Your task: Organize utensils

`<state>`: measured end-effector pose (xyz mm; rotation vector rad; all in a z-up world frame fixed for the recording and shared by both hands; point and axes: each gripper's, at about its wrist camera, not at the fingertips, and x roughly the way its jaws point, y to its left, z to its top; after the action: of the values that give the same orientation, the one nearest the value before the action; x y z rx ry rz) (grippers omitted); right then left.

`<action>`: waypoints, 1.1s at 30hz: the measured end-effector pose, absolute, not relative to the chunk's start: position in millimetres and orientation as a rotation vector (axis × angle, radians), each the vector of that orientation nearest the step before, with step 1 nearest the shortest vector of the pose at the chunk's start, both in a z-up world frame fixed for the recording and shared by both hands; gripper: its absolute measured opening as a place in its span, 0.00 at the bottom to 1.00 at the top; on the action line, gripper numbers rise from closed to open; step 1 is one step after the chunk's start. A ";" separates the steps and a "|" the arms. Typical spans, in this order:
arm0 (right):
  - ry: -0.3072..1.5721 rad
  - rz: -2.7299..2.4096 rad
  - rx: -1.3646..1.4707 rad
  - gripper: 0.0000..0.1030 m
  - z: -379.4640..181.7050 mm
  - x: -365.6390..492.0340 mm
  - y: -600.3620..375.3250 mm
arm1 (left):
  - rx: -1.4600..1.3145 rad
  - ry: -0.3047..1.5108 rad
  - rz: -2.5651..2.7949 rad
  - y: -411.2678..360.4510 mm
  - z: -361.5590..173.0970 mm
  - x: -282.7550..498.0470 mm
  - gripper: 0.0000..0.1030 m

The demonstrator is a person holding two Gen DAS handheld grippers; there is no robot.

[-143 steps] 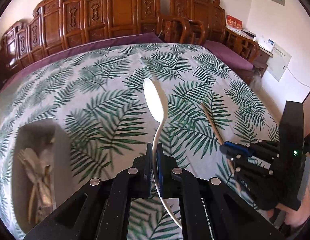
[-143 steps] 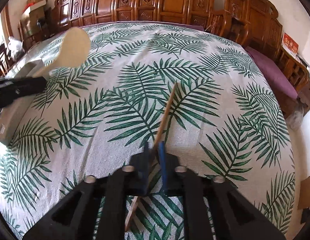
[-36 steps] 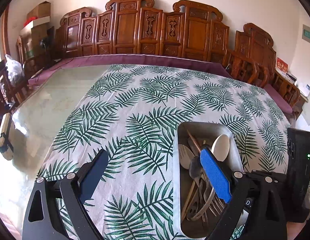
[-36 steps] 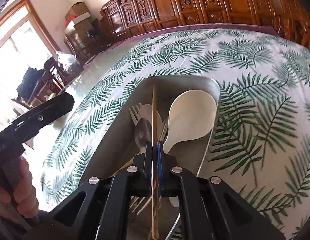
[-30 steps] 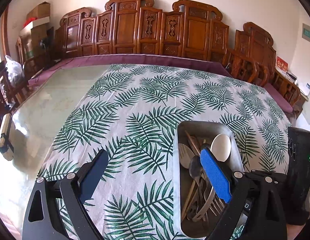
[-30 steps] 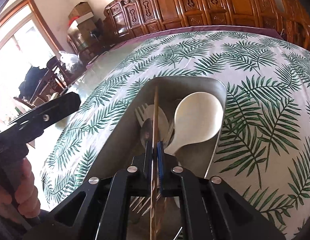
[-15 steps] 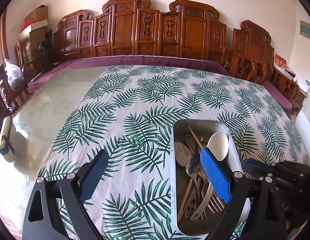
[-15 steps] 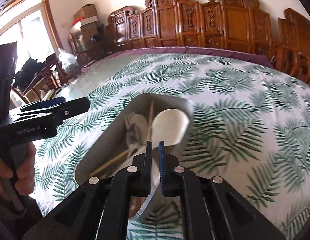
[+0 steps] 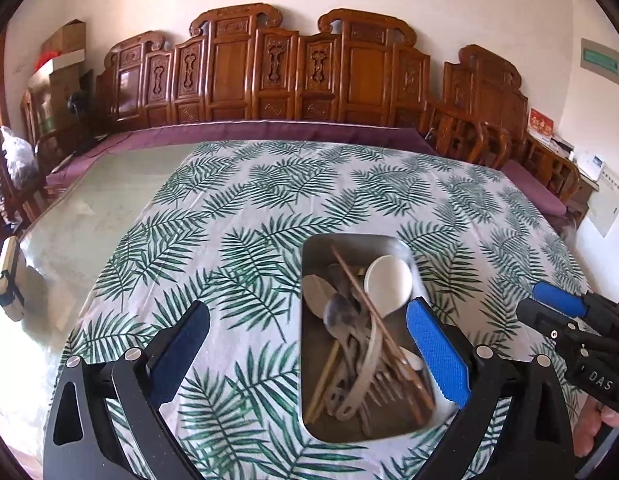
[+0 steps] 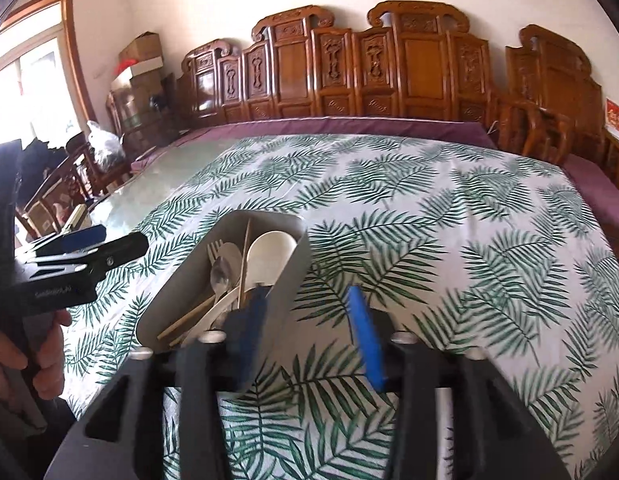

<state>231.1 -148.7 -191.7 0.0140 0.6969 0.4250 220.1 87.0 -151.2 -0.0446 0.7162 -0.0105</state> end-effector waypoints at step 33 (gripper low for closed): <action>0.586 0.252 0.064 0.97 -130.2 99.5 -240.3 | 0.021 0.673 -0.060 -0.3 -97.0 94.1 0.92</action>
<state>99.5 -240.3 -130.2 0.0644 0.5855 0.2521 94.1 -0.3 -97.0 0.0208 0.6732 -0.0600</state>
